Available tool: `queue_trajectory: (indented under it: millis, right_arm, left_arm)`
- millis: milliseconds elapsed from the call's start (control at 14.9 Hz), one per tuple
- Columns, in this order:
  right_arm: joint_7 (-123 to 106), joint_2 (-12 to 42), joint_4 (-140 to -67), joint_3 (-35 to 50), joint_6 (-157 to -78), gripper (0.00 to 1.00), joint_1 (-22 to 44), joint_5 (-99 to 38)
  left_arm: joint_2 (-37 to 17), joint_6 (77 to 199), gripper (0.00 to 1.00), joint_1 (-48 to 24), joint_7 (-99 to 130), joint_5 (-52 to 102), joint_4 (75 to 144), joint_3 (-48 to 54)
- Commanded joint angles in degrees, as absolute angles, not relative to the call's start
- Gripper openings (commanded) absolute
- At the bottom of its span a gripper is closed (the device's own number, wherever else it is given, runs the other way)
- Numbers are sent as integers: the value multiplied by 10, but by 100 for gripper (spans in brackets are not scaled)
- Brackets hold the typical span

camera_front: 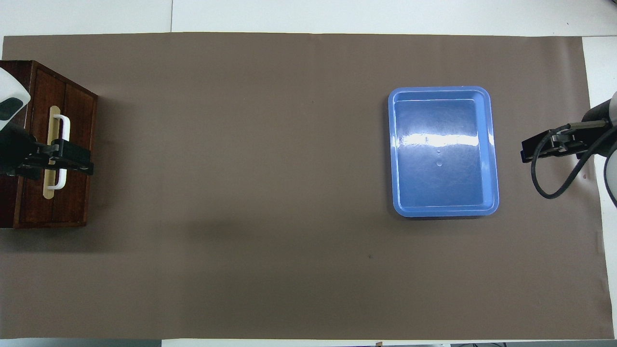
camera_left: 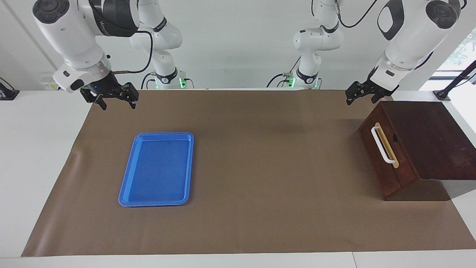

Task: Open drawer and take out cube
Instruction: 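Grasp the white drawer handle with the left gripper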

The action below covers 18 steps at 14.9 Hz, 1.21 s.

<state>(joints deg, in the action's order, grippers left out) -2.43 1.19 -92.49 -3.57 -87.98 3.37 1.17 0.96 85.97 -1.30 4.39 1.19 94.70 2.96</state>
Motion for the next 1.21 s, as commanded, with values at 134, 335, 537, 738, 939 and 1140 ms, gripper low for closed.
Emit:
queue_trajectory:
  millis: [134, 335, 537, 738, 939, 1140]
  right_arm:
    - [-31, 5, -931, -33, -875, 100, 29, 19]
    - [-32, 5, -931, -33, -875, 100, 30, 19]
    - [-31, 5, -932, -33, -875, 100, 30, 19]
    - [-32, 4, -931, -33, -875, 100, 29, 19]
    - [-33, 4, -931, -33, -875, 100, 29, 19]
    - [-31, 5, -931, -35, -875, 100, 24, 19]
  left_arm:
    - [10, 863, 100, -18, 36, 19, 940, 21]
    - [10, 865, 100, -18, 36, 19, 940, 21]
    - [10, 893, 100, -19, 38, 18, 946, 21]
    - [6, 946, 100, -18, 37, 1, 965, 22]
    - [1, 996, 100, -18, 37, -67, 990, 24]
    - [-28, 1029, 100, -23, 40, -124, 1002, 29]
